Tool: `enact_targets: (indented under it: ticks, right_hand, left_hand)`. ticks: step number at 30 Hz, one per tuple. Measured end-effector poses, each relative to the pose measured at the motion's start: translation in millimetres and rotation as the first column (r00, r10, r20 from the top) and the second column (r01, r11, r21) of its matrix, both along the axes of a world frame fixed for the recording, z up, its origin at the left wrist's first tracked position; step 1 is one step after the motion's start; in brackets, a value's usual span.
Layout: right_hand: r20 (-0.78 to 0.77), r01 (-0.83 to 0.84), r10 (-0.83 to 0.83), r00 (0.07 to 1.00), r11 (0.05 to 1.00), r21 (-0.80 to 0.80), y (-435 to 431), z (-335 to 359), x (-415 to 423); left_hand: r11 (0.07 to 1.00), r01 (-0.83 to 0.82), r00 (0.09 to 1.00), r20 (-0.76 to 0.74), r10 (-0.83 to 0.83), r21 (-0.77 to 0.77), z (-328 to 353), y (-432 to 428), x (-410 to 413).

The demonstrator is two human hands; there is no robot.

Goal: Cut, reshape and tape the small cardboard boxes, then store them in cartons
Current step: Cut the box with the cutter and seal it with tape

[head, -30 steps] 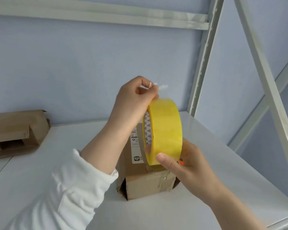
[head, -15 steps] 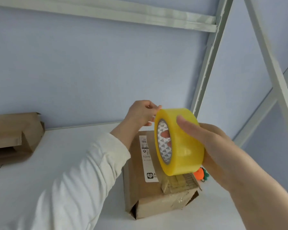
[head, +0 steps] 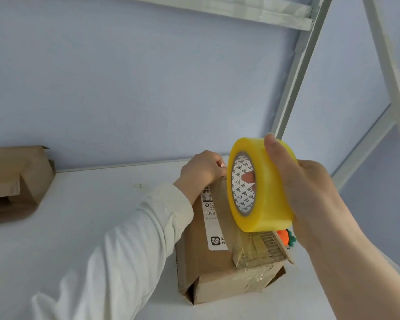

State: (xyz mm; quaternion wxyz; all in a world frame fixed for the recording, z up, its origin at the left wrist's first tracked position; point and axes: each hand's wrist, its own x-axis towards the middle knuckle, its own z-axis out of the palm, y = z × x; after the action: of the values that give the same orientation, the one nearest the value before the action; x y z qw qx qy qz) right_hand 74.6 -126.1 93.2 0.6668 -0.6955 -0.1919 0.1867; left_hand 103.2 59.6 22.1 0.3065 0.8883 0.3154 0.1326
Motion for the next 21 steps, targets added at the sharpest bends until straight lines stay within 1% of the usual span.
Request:
enact_targets:
  ticks: [2,4,6,7,8,10,11,12,14,16,18,19,20,21]
  right_hand:
    - [0.003,0.000,0.000,1.000,1.000,-0.012,1.6,1.9,0.2]
    - [0.026,0.004,-0.003,1.000,0.999,-0.036,1.9,3.1,-1.4]
    - [0.046,0.008,-0.006,0.999,0.999,-0.048,1.6,4.1,-2.6]
    - [0.051,0.005,-0.002,0.999,0.998,-0.060,1.8,5.1,-2.8]
    - [0.046,0.004,0.000,0.999,0.997,-0.074,2.2,5.9,-2.4]
    - [0.046,-0.003,0.007,0.999,0.995,-0.096,3.0,7.8,-1.6]
    - [0.062,0.000,0.007,0.998,0.995,-0.101,3.6,8.4,-1.5]
    - [0.085,0.006,0.003,0.996,0.994,-0.112,4.3,8.2,-0.9]
    - [0.125,0.002,0.013,0.992,0.992,-0.123,7.7,7.6,2.8]
    - [0.077,-0.083,0.089,0.993,0.993,-0.084,5.8,6.1,6.4]
    - [-0.020,-0.213,0.212,0.977,0.975,-0.060,1.4,0.5,11.0]
    - [-0.054,-0.283,0.282,0.958,0.959,-0.014,-3.9,-6.7,13.0]
    - [-0.051,-0.347,0.348,0.936,0.938,0.029,-9.7,-16.5,13.1]
    - [-0.010,-0.385,0.386,0.922,0.922,0.048,-15.0,-25.6,10.4]
  left_hand:
    - [0.998,0.055,0.996,-0.072,-0.058,-0.038,1.9,2.1,-0.2]
    - [0.994,0.098,0.978,-0.178,-0.106,-0.053,7.8,5.6,-4.6]
    - [0.991,0.095,0.958,-0.261,-0.116,-0.090,9.1,10.5,-8.0]
    - [0.992,0.086,0.961,-0.256,-0.106,-0.088,8.9,11.5,-8.9]
    - [0.996,0.071,0.974,-0.212,-0.080,-0.053,8.9,10.3,-9.8]
    - [0.992,0.036,0.998,-0.057,-0.029,0.124,9.3,5.4,-9.6]
    - [0.979,0.034,0.999,0.000,-0.035,0.202,9.9,0.7,-9.1]
    - [0.971,0.045,0.999,0.010,-0.049,0.235,11.5,-5.2,-9.3]
    - [0.975,0.086,0.995,-0.070,-0.073,0.202,12.1,-13.0,-8.3]
    - [0.985,0.098,0.985,-0.155,-0.076,0.141,9.3,-14.1,-8.1]
    - [0.992,0.080,0.986,-0.153,-0.064,0.103,6.0,-10.5,-7.9]
    - [0.993,0.070,0.988,-0.147,-0.057,0.091,5.2,-9.4,-7.4]
    - [0.994,0.063,0.989,-0.143,-0.049,0.093,4.6,-9.7,-7.6]
    - [0.993,0.053,0.989,-0.142,-0.038,0.102,3.9,-9.8,-7.0]
